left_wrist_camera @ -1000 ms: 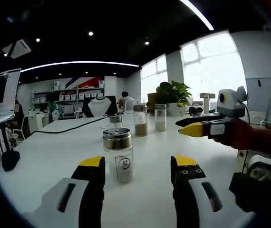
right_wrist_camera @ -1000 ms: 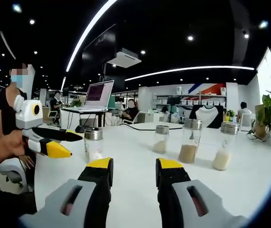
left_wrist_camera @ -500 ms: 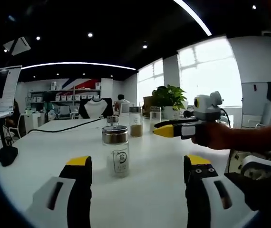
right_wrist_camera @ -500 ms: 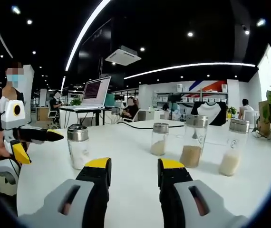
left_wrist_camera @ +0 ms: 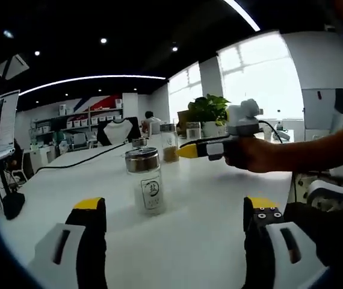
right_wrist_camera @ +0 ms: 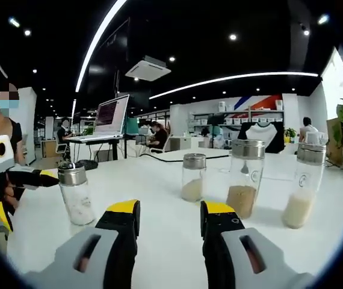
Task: Rotate the seasoning bottle until the label or dispensing opening points toward the visible target arrow and the bottle remains upright within the marked orientation range
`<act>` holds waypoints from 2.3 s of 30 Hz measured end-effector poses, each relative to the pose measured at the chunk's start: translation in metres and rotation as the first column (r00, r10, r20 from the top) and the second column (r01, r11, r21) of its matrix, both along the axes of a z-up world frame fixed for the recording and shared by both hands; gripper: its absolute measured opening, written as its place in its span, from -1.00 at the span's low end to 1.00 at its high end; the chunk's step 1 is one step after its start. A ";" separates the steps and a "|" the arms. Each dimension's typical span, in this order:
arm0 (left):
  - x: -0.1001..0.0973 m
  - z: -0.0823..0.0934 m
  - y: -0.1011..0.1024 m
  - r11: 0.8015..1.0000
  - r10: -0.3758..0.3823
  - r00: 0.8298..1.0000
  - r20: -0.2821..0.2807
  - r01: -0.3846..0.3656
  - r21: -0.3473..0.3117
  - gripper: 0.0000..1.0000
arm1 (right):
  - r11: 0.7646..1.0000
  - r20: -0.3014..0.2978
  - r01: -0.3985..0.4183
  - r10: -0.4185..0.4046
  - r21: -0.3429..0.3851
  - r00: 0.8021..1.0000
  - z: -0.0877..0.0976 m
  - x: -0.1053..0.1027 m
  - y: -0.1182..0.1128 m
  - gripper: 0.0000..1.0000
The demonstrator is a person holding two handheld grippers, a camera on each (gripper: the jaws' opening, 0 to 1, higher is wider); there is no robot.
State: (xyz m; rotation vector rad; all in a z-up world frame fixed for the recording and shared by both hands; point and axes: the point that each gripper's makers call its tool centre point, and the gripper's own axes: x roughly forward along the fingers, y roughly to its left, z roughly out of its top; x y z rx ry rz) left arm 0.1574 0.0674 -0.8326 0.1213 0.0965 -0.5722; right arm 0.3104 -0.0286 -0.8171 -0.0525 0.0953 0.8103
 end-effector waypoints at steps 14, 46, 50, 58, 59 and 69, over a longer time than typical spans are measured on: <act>0.001 0.003 0.002 0.998 0.008 1.000 -0.004 -0.008 -0.060 0.99 | 0.997 -0.011 -0.033 0.032 -0.072 0.999 -0.009 0.023 0.018 -0.13; -0.003 0.015 0.009 0.998 -0.009 1.000 0.023 0.011 -0.061 0.99 | 0.981 0.082 0.180 -0.174 -0.078 0.981 0.012 0.101 0.055 -0.17; -0.001 0.011 0.008 0.998 -0.014 1.000 0.013 0.014 -0.064 0.99 | 0.976 0.083 0.203 -0.196 -0.082 0.977 0.010 0.111 0.059 -0.26; -0.001 0.010 0.002 0.998 -0.022 1.000 0.009 0.023 -0.056 0.99 | 0.969 0.088 0.238 -0.232 -0.070 0.969 0.009 0.124 0.058 -0.36; -0.001 0.009 0.004 0.998 -0.020 1.000 0.010 0.020 -0.053 0.99 | 0.968 0.082 0.239 -0.232 -0.079 0.969 0.007 0.126 0.058 -0.36; 0.003 0.006 0.015 0.999 0.008 1.000 0.004 -0.008 -0.045 0.99 | 0.976 0.027 0.213 -0.212 -0.040 0.977 0.010 0.121 0.055 -0.39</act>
